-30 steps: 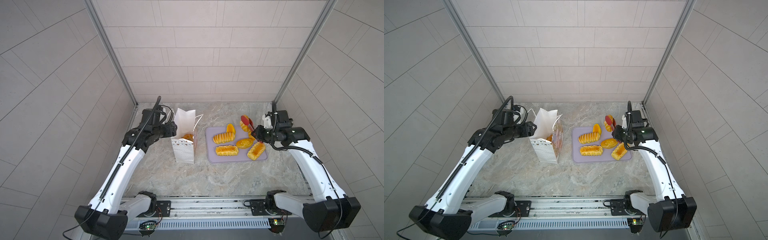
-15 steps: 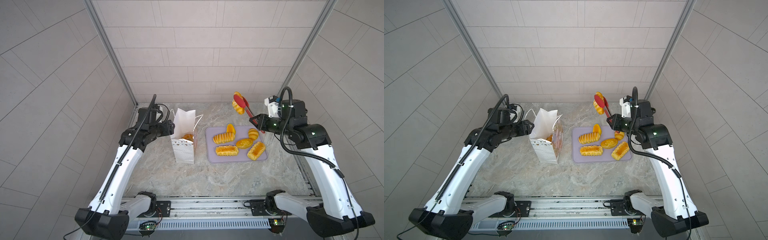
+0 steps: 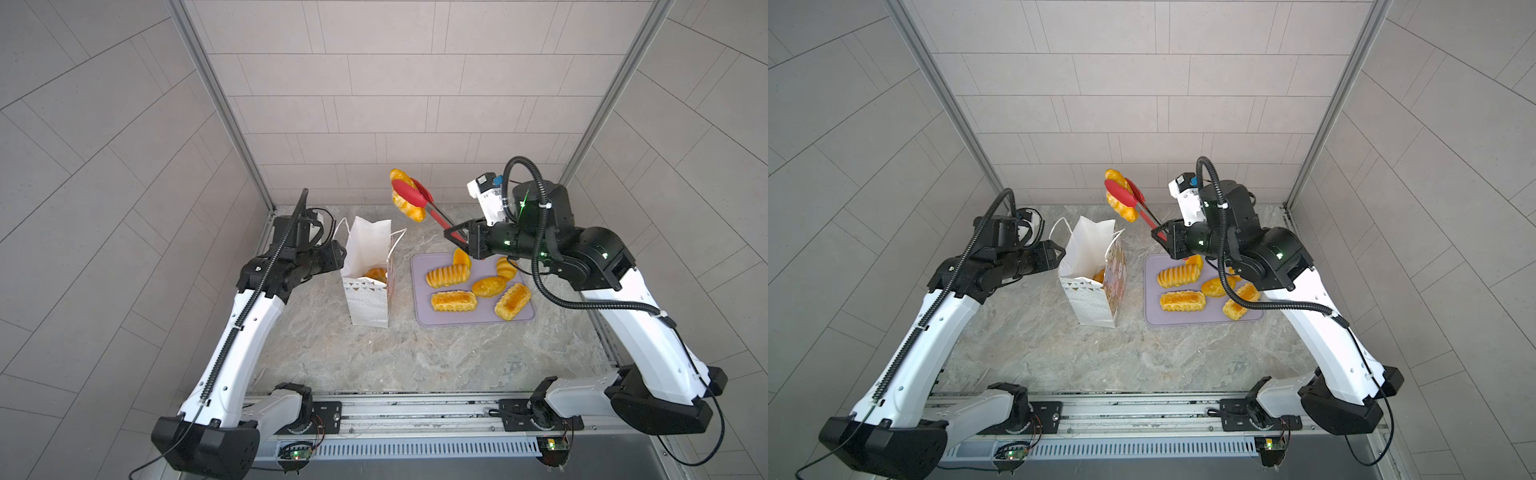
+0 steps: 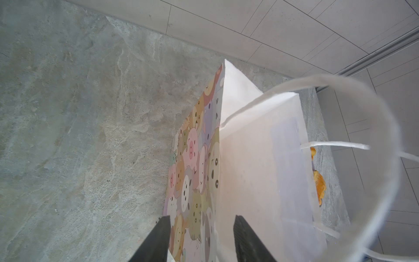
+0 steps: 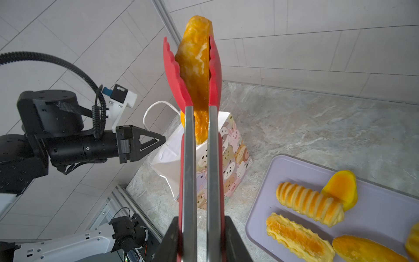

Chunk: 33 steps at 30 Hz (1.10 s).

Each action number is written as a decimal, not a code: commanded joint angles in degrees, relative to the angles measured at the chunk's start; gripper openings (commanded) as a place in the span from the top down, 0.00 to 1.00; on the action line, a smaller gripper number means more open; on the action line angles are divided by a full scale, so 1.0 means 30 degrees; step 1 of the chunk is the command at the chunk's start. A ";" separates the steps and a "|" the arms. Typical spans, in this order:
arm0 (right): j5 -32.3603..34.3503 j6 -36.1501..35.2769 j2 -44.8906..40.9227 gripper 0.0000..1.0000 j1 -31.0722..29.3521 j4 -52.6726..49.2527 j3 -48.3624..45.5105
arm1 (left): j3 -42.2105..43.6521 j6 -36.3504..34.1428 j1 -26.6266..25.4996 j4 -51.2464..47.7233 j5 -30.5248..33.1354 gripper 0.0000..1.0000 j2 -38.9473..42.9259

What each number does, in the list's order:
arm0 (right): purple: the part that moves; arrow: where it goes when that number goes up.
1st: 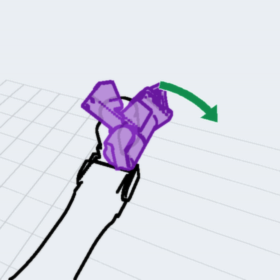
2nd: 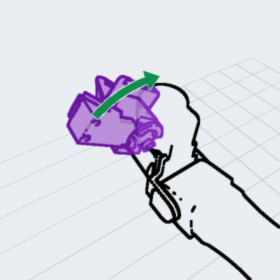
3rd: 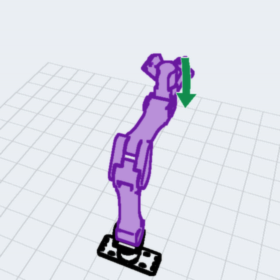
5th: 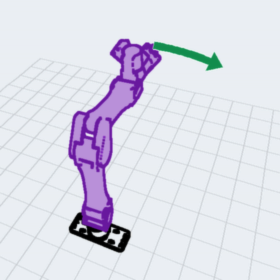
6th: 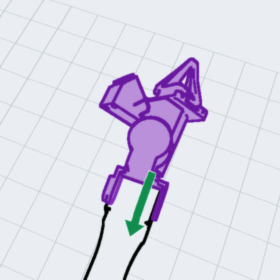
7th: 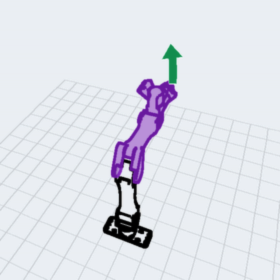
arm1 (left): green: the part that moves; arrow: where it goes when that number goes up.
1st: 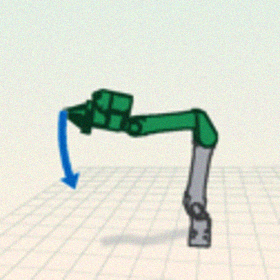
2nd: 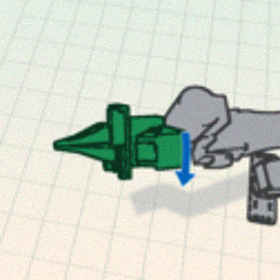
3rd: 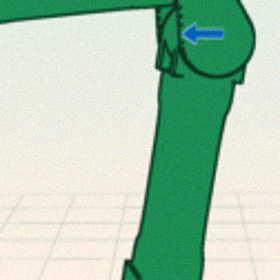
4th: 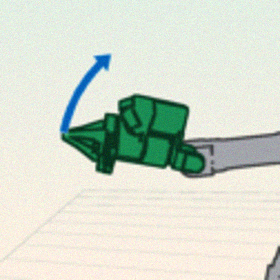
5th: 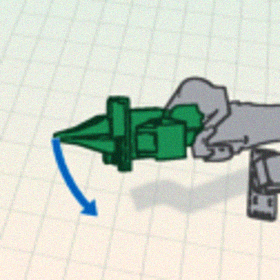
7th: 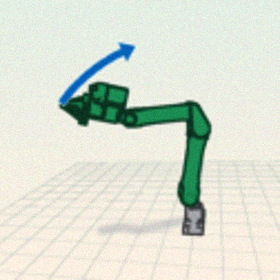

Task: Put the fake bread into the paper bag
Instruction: 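Carry the golden pastry with the tongs over the bag opening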

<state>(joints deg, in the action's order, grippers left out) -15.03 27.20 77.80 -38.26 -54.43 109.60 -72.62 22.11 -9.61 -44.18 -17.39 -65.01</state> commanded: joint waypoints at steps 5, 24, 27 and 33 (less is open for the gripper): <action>0.1601 -0.0132 0.0961 0.73 -0.1691 0.0962 0.1227 | 0.0641 0.0310 0.0204 0.0296 -0.0298 0.54 0.0577; 0.3974 0.0422 0.2957 0.74 -0.3882 0.1752 0.0572 | 0.1903 0.0805 0.0305 0.1017 -0.0886 0.63 0.0900; 0.4101 0.0555 0.2867 0.73 -0.3916 0.2014 -0.0081 | 0.1991 0.0862 0.0325 0.1103 -0.0980 0.65 0.0903; 0.4015 0.0813 0.2748 0.73 -0.3938 0.2551 -0.1210 | 0.2080 0.0980 0.0318 0.1277 -0.1101 0.68 0.0900</action>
<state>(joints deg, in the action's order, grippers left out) -4.08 28.69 87.53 -49.63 -50.50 106.04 -67.05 24.69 -9.02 -41.45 -20.25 -63.26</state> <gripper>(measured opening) 0.275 0.327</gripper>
